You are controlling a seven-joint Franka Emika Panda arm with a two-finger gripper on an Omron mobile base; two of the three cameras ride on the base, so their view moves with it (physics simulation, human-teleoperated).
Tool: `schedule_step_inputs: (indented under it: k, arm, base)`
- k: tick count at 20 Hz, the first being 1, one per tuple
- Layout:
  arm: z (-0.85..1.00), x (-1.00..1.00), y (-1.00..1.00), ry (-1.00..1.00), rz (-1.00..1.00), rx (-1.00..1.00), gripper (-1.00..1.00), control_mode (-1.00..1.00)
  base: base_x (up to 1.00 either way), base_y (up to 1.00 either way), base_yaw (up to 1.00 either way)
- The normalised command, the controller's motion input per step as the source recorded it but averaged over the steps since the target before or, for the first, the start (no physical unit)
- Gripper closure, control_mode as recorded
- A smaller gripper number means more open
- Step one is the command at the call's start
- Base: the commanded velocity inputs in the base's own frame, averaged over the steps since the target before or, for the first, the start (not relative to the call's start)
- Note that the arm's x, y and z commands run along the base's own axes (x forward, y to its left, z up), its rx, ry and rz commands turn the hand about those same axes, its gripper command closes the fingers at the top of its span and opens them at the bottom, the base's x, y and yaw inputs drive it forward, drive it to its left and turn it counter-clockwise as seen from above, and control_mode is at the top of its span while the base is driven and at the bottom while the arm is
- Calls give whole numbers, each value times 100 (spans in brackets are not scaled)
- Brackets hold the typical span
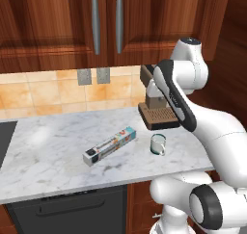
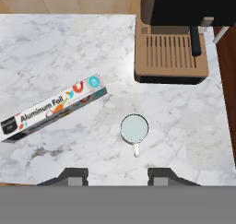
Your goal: Pick the mug from the counter and place it inside the microwave. Then close the microwave.
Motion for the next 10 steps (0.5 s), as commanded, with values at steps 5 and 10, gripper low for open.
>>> schedule_step_inputs:
  k: [5,10]
  arm:
    - [0,-20,1,-2,-1,0,-100,-100]
    - [0,-35,0,-5,-8,2,-100,-100]
  base:
    - [0,0,0]
    - [0,0,0]
